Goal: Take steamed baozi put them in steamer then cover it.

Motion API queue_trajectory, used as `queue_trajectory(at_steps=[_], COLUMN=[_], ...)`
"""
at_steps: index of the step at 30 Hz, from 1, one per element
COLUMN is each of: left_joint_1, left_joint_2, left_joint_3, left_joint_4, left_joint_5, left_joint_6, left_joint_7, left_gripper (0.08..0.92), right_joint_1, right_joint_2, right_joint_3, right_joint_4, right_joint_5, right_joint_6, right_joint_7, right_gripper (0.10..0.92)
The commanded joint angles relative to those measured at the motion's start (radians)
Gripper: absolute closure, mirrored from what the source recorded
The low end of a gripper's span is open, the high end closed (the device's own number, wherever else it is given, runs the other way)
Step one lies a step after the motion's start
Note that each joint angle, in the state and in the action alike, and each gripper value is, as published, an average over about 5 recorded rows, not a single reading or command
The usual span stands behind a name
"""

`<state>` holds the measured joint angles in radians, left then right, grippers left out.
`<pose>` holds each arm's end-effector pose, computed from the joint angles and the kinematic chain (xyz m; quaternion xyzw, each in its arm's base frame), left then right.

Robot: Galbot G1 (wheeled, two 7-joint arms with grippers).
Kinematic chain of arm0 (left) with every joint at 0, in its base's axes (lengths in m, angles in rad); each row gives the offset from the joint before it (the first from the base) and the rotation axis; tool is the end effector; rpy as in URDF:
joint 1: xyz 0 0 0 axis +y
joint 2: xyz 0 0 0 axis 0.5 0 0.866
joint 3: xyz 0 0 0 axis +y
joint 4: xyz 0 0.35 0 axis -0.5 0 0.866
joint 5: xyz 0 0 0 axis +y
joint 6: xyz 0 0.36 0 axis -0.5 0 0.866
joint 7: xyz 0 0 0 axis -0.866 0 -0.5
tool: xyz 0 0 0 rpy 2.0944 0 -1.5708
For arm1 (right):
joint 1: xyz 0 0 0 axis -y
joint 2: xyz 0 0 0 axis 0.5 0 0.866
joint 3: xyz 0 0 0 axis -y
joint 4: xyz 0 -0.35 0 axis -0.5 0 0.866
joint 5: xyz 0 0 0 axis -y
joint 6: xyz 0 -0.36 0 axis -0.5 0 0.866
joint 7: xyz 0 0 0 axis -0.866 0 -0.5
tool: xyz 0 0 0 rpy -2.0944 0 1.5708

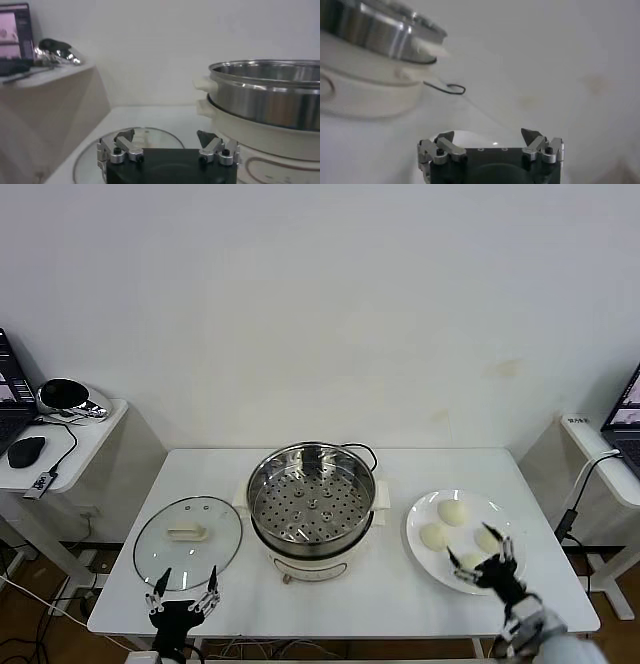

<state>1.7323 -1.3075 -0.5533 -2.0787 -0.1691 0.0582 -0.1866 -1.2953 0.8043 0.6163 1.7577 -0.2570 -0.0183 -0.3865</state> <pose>0.1381 0.0546 -0.3278 0.0394 -0.9914 -0.0456 0.1158 0.2969 -0.2200 -0.2622 0.2018 -0.8479 0.4782 0.1078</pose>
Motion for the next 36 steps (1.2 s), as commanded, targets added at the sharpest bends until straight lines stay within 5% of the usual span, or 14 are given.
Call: queue_trajectory(at_steps=[1, 9, 18, 36], left_joint_1=[-0.002, -0.026, -0.04, -0.044], left_joint_2=[0.01, 0.006, 0.005, 0.006], left_joint_3=[-0.014, -0.034, -0.056, -0.078], left_joint_4=[0.003, 0.015, 0.02, 0.022], left_joint_5=[0.04, 0.032, 0.021, 0.033], left_joint_6=[0.006, 0.008, 0.009, 0.012], left_joint_7=[0.014, -0.02, -0.035, -0.03], left_gripper=[0.177, 0.177, 0.177, 0.177], right_joint_1=[0.21, 0.659, 1.076, 1.192], right_joint_2=[-0.25, -0.337, -0.238, 0.018], right_joint_3=[-0.021, -0.425, -0.89, -1.114], right_joint_4=[-0.099, -0.275, -0.524, -0.775], right_joint_5=[-0.177, -0.162, -0.159, -0.135], right_joint_6=[-0.046, -0.138, -0.03, -0.003], right_joint_7=[-0.169, -0.477, -0.748, -0.758], right_gripper=[0.203, 0.203, 0.203, 0.203])
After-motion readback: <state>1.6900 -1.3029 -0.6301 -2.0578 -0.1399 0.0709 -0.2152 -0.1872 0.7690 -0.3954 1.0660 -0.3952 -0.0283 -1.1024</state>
